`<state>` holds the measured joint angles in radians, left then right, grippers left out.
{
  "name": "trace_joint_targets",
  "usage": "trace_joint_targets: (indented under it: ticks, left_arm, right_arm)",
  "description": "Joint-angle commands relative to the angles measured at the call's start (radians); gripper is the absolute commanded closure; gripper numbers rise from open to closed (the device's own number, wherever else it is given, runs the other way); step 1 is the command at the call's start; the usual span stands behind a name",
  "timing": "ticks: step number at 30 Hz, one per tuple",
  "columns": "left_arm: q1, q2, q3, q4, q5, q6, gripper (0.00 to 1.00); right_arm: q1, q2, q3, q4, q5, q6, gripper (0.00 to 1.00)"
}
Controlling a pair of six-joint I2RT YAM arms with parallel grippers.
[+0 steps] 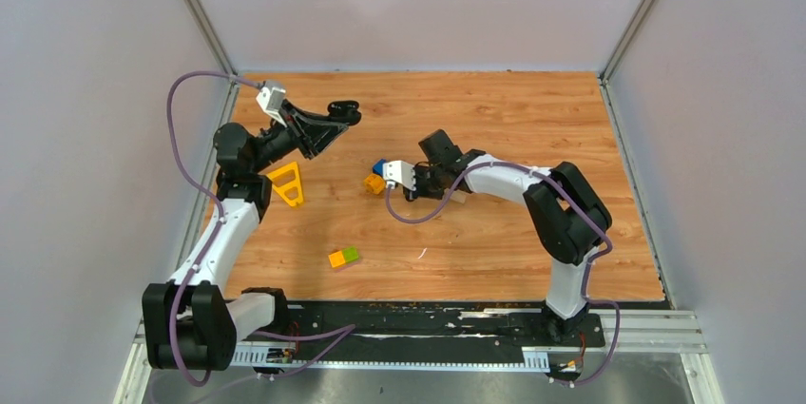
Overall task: Insert the wireless bluetooth earbuds into the charging case
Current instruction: Move the left earbud to the center of the board.
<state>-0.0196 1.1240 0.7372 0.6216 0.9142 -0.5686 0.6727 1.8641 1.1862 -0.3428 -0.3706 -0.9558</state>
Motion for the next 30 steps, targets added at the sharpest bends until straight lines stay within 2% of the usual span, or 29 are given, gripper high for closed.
trace_joint_targets:
  ticks: [1,8,13,23,30]
  left_arm:
    - [0.009,-0.036,-0.012,0.007,-0.001,-0.002,1.00]
    - [0.012,-0.043,-0.025,0.006,0.000,-0.003,1.00]
    - [0.014,-0.047,-0.038,0.022,-0.005,-0.008,1.00]
    - [0.015,-0.066,-0.063,0.019,-0.009,-0.007,1.00]
    - [0.015,-0.087,-0.078,0.009,-0.008,-0.003,1.00]
  right_arm:
    - [-0.001,0.046,0.069,0.047,0.045,-0.045,0.92]
    - [0.012,0.086,0.098,-0.033,0.022,-0.145,0.90]
    - [0.023,0.087,0.099,-0.105,0.009,-0.153,0.90]
    - [0.099,0.081,0.135,-0.104,-0.005,-0.098,0.85]
    - [0.122,0.087,0.197,-0.217,0.024,-0.063,0.82]
